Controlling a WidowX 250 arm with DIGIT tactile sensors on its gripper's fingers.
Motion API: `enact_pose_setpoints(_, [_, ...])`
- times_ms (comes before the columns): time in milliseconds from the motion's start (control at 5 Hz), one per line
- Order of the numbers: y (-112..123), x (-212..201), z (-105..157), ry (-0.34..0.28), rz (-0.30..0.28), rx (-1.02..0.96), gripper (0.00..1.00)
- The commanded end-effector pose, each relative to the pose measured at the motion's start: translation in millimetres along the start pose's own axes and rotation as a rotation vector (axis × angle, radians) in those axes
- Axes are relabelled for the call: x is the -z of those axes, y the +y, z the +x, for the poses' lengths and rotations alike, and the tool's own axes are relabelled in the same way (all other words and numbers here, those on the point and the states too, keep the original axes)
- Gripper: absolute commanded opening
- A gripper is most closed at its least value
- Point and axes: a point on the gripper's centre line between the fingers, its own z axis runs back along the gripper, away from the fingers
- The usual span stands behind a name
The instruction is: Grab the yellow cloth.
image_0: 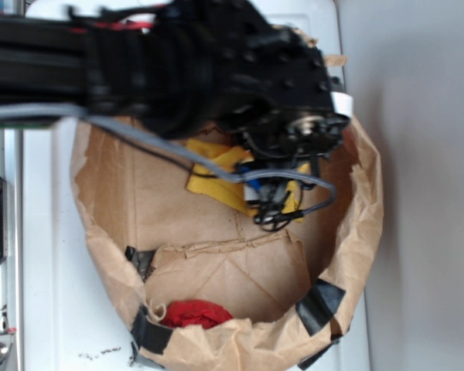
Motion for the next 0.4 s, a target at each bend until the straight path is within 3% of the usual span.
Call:
enact_pose_setpoints(0, [18.3, -79.1, -21.5, -0.174, -0.090, 0.004, 0.00])
enact_pose_setpoints(200, [14.6, -121.1, -39.6, -0.196, -0.159, -0.007, 0.00])
